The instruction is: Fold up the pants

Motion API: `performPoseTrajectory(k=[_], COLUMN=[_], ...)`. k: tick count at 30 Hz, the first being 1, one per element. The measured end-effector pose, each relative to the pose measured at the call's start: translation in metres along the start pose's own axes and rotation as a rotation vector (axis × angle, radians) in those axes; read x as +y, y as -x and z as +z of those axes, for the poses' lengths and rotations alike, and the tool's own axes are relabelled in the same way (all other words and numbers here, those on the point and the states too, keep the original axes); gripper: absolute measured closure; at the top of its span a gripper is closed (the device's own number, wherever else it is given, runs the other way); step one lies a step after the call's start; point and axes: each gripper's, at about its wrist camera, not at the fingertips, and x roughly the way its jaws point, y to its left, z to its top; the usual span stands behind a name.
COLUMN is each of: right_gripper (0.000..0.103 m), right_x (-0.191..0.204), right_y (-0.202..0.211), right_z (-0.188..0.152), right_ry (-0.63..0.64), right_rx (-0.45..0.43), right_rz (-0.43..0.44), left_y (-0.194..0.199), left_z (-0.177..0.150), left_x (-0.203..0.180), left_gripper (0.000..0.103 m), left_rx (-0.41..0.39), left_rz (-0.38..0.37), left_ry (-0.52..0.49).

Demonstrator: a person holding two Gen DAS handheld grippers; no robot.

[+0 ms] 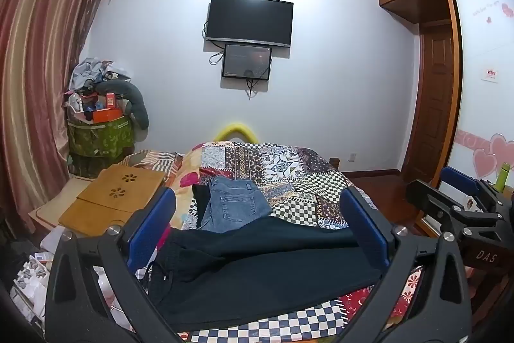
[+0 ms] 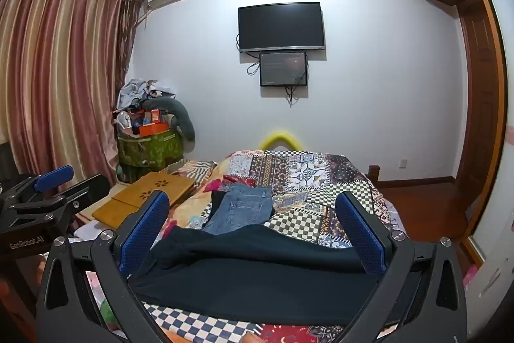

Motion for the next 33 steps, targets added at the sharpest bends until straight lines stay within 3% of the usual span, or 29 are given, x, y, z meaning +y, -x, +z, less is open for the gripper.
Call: performPoseTrajectory(k=[33], right_gripper=[0.000], right_x=[-0.006], right_y=[-0.001], right_z=[-0.003], right_ry=[-0.001], right_rx=[0.008], right_rz=[-0.001], left_y=[0.003], left_z=[-0.004], left_x=[-0.004], left_gripper=[0.000], left_rx=[-0.024], left_rz=[0.021], left_ry=[-0.010])
